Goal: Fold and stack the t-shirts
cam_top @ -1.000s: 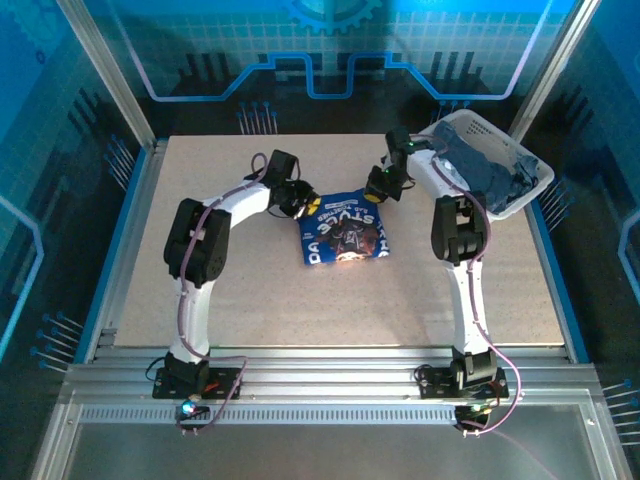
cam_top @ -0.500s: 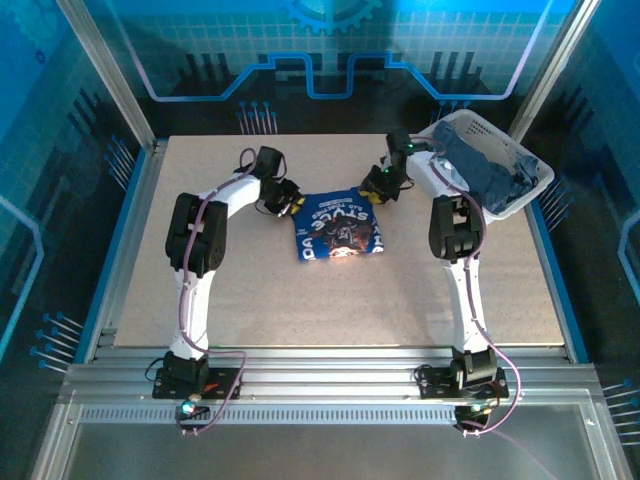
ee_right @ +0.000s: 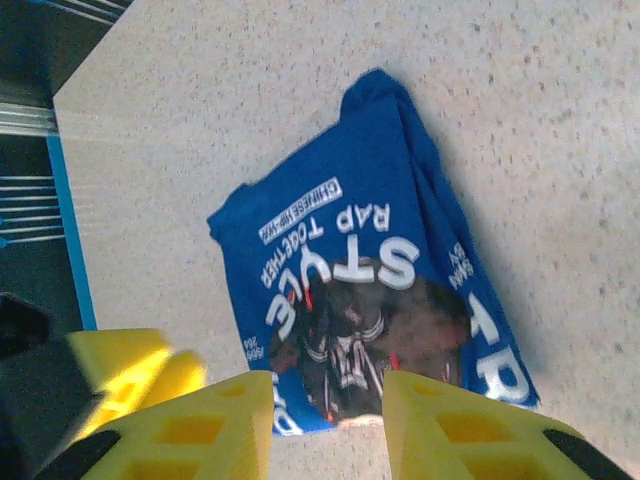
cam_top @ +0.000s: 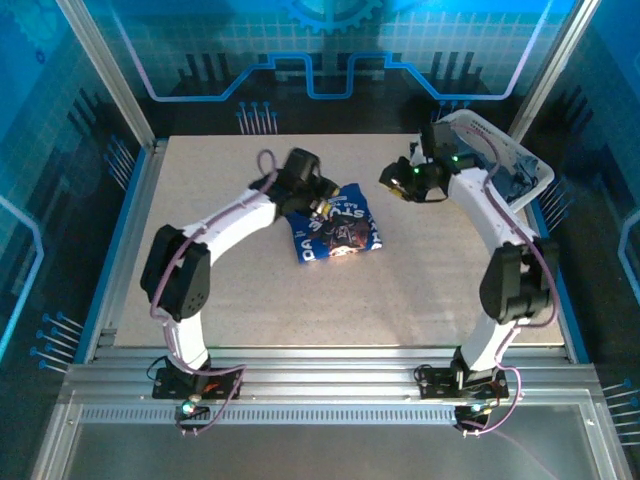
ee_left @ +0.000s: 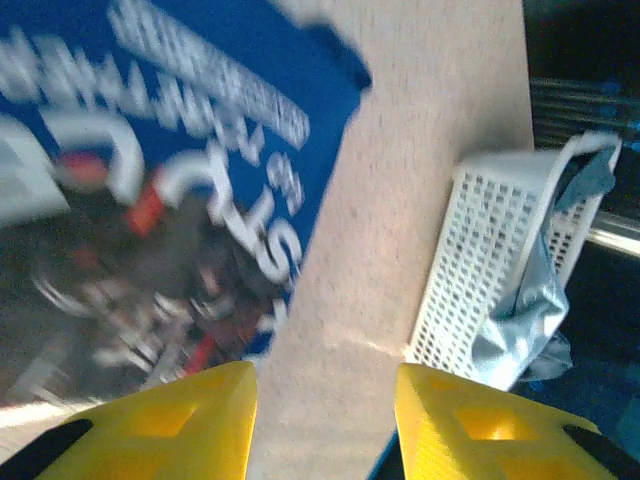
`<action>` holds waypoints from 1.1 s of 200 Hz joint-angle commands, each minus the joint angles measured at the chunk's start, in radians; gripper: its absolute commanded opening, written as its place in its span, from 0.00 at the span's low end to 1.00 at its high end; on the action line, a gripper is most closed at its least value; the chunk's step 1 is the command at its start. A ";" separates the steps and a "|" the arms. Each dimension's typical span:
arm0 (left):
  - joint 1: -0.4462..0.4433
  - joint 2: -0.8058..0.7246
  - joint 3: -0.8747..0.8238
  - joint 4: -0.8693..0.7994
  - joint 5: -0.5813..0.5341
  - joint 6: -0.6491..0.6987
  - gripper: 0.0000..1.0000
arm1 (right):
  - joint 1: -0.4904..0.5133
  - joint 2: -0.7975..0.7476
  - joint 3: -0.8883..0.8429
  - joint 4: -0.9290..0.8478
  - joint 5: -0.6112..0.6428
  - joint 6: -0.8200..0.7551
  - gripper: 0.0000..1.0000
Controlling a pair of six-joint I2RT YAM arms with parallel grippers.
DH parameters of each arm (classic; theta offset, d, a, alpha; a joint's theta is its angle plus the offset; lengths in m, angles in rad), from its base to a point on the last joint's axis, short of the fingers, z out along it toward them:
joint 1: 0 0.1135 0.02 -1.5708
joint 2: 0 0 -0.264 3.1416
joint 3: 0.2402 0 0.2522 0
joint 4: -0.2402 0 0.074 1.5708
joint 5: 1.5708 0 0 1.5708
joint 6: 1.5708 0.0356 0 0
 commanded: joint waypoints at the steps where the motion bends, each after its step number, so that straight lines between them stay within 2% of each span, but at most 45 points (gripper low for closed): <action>1: -0.049 0.081 -0.033 0.125 -0.132 -0.261 0.42 | -0.014 -0.067 -0.105 0.073 -0.053 0.047 0.35; 15: -0.072 0.123 -0.031 0.198 -0.181 -0.323 0.42 | -0.019 -0.110 -0.145 0.071 -0.071 0.036 0.35; 39: -0.104 0.153 -0.015 0.205 -0.258 -0.387 0.41 | -0.030 -0.160 -0.200 0.057 -0.098 0.026 0.35; 59: -0.152 0.085 -0.050 0.079 -0.311 -0.515 0.42 | -0.048 -0.193 -0.219 0.018 -0.105 0.019 0.36; 77: -0.215 -0.001 -0.138 -0.014 -0.353 -0.650 0.48 | -0.055 -0.228 -0.232 0.006 -0.099 0.005 0.38; 101: -0.273 -0.035 -0.273 0.091 -0.344 -0.781 0.50 | -0.057 -0.251 -0.248 -0.002 -0.105 0.001 0.40; 137: -0.298 0.027 -0.286 0.191 -0.375 -0.869 0.56 | -0.056 -0.263 -0.283 0.009 -0.120 0.010 0.40; 152: -0.297 0.067 -0.273 0.240 -0.427 -0.887 0.61 | -0.057 -0.270 -0.296 0.010 -0.123 0.006 0.40; 177: -0.290 0.129 -0.278 0.363 -0.484 -0.892 0.63 | -0.056 -0.279 -0.308 0.004 -0.129 -0.008 0.40; 199: -0.286 0.170 -0.266 0.384 -0.487 -0.910 0.60 | -0.056 -0.283 -0.316 -0.003 -0.129 -0.022 0.40; 220: -0.272 0.215 -0.270 0.446 -0.527 -0.929 0.49 | -0.055 -0.279 -0.321 -0.002 -0.138 -0.020 0.40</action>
